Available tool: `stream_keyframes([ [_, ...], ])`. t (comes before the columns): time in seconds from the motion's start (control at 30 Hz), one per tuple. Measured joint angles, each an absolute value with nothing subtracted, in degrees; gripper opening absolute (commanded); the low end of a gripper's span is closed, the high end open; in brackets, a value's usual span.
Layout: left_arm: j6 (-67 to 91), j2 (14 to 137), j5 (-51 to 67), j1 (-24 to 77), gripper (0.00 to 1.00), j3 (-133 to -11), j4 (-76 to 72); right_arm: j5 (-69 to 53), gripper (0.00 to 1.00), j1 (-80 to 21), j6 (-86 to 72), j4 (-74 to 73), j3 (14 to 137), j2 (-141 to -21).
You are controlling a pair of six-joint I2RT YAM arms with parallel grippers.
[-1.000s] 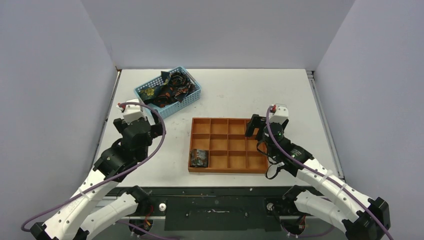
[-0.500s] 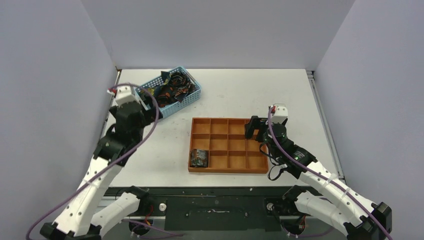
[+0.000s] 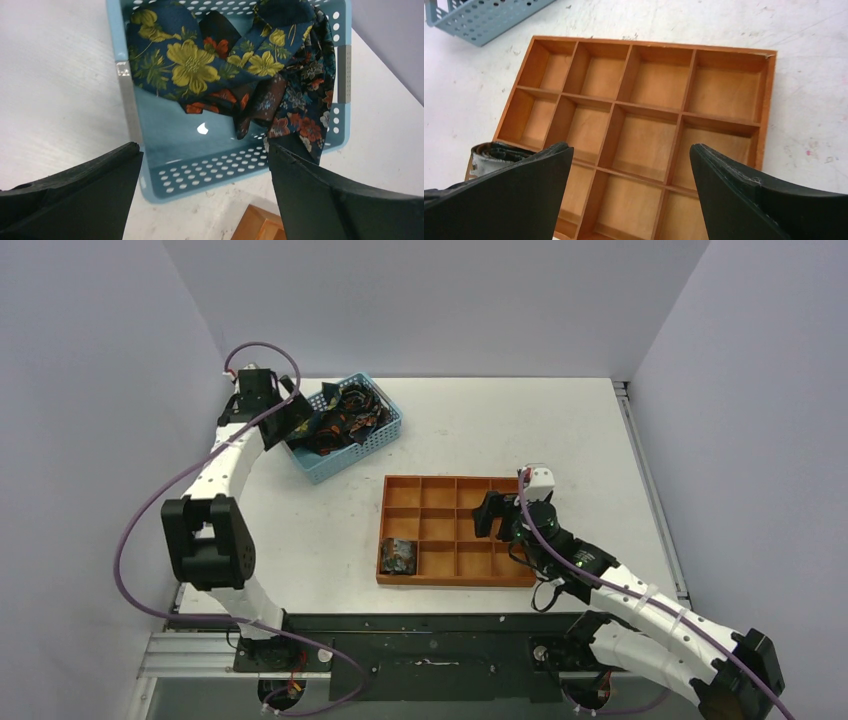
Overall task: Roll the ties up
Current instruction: Pick up the tie from the bin.
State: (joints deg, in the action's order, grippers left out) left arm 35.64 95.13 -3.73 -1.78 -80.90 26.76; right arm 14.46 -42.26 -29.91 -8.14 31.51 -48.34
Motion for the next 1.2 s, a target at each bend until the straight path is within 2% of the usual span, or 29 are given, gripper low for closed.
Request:
stream_keyframes([
  [0.27, 39.42, 109.34, -4.86, -1.74, 0.97, -94.52, 27.14, 12.12, 0.90, -43.18, -30.46, -5.91, 30.50, -51.31],
  [0.3, 39.88, 110.83, -5.26, -1.78, 0.99, -95.90, 27.22, 12.12, 0.90, -43.18, -30.46, -5.87, 30.39, -51.29],
  [0.4, 40.47, 114.91, -6.09, -1.83, 0.84, -99.22, 28.29, 12.14, 0.90, -43.18, -30.46, -5.74, 29.78, -51.07],
  [0.53, 40.80, 118.30, -6.02, -1.80, 0.56, -100.66, 29.82, 12.16, 0.90, -43.18, -30.44, -5.78, 29.26, -50.74],
  [0.67, 40.56, 119.74, -5.08, -1.83, 0.20, -100.66, 31.14, 12.16, 0.90, -43.18, -30.41, -5.78, 29.26, -50.74],
  [0.7, 40.47, 119.90, -4.71, -1.83, 0.06, -100.66, 31.27, 12.16, 0.90, -43.18, -30.39, -5.78, 29.26, -50.74],
  [0.73, 40.32, 119.98, -4.27, -1.83, 0.00, -100.68, 31.42, 12.19, 0.90, -43.18, -30.37, -5.78, 29.26, -50.74],
  [0.97, 40.36, 117.60, 0.23, -1.87, 0.00, -99.77, 30.94, 12.25, 0.90, -43.18, -30.28, -6.04, 29.26, -50.48],
  [1.2, 41.58, 95.79, 6.02, -1.06, 0.00, -94.48, 30.33, 12.71, 0.92, -43.22, -30.68, -6.20, 31.33, -54.54],
])
